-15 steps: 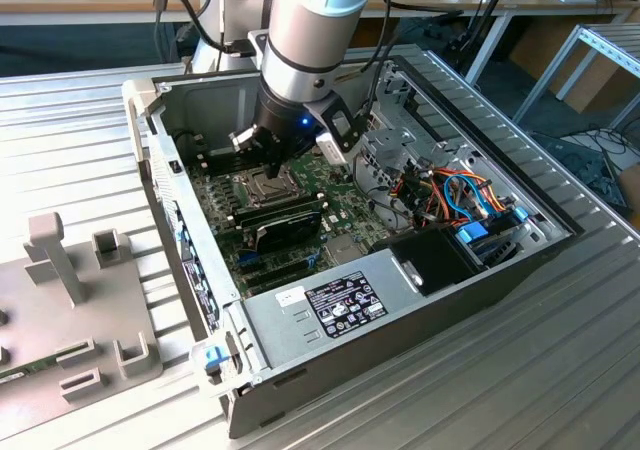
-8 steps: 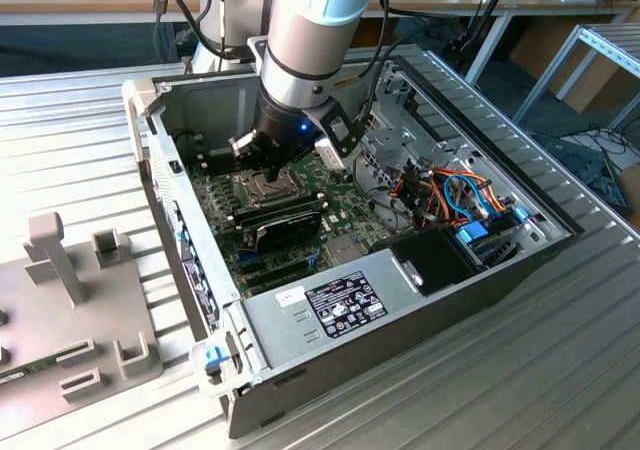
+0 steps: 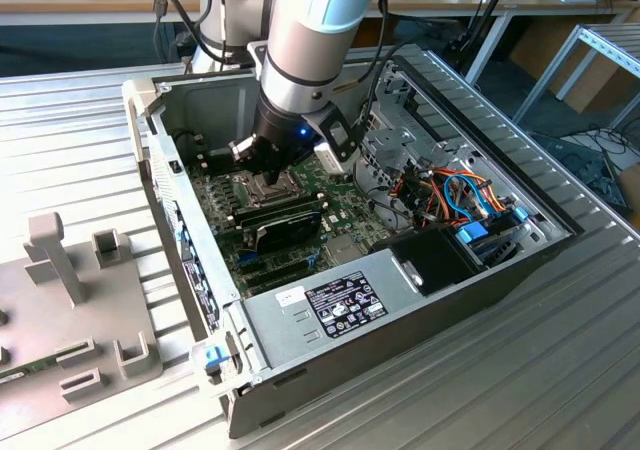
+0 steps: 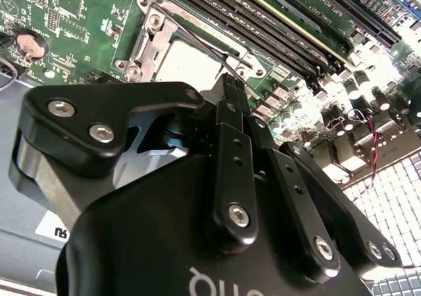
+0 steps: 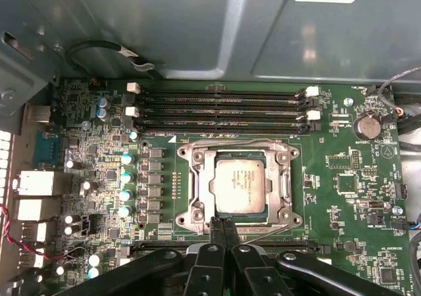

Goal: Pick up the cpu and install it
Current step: 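Install the second cpu locking lever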

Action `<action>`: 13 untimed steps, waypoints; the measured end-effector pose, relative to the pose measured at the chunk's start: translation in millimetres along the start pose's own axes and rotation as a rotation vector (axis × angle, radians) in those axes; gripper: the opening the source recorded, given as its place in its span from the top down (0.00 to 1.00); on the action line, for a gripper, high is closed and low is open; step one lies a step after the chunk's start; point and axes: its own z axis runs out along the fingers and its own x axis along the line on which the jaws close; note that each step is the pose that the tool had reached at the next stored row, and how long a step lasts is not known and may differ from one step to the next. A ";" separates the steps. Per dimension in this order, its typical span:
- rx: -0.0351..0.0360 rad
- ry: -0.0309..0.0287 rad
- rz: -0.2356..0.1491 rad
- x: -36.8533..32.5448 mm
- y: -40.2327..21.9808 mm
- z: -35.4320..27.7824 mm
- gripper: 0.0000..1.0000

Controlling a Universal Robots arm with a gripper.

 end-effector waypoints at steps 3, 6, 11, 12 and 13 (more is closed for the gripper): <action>0.0002 0.0001 0.000 0.1 -0.5 2.0 0.89; -0.0001 -0.0001 0.000 0.1 -0.6 3.0 0.89; 0.0002 0.0000 0.000 0.2 -0.9 4.1 0.89; 0.0002 0.0001 0.000 0.2 -0.9 4.2 0.89; 0.0002 0.0000 0.000 0.2 -1.0 4.3 0.89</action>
